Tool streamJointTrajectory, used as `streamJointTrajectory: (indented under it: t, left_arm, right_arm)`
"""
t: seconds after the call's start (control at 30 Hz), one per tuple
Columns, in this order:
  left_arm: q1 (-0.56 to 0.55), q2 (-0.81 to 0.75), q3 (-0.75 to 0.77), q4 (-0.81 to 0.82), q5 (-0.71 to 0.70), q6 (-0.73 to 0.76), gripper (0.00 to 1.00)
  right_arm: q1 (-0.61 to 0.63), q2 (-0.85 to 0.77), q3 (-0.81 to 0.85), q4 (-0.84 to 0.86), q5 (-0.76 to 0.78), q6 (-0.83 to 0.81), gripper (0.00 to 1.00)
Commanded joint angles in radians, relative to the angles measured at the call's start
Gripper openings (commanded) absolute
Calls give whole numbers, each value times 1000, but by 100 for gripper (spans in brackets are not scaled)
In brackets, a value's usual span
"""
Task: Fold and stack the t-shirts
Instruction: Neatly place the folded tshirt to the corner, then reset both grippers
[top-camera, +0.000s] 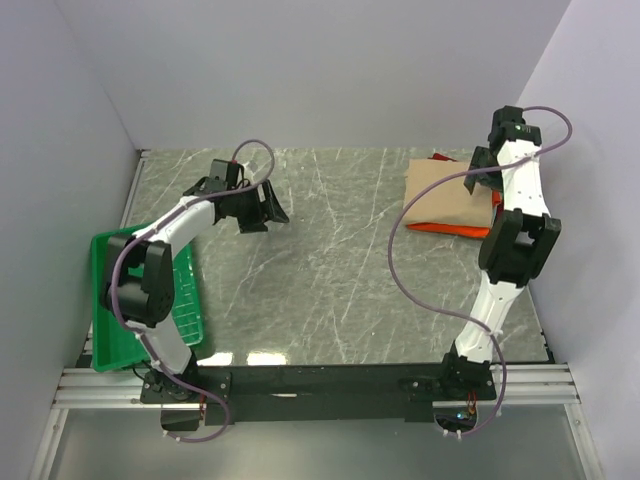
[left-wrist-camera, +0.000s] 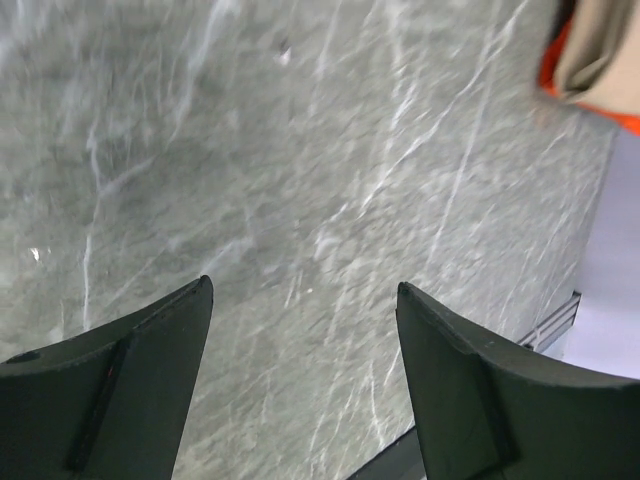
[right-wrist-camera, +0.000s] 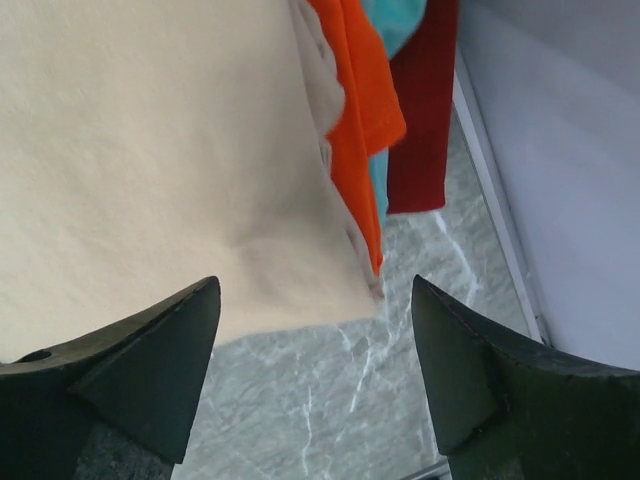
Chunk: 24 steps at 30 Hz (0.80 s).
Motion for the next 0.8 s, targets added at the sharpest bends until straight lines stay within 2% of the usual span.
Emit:
streamJointTrajectory:
  t: [0.0, 0.13, 0.43, 0.57, 0.77]
  left_arm:
    - [-6, -82, 57, -2, -41, -5, 80]
    - [-6, -123, 66, 5, -75, -14, 80]
    - [-6, -255, -12, 81, -123, -30, 80]
    - [-6, -333, -59, 116, -187, -22, 81]
    - [-6, -459, -147, 150, -287, -28, 82]
  right_arm:
    - [-1, -187, -82, 75, 10, 36, 83]
    - [10, -371, -218, 164, -67, 47, 84]
    - [111, -757, -677, 501, -318, 76, 84]
    - [250, -893, -937, 683, -335, 116, 84]
    - [453, -1035, -1197, 897, -268, 188, 84]
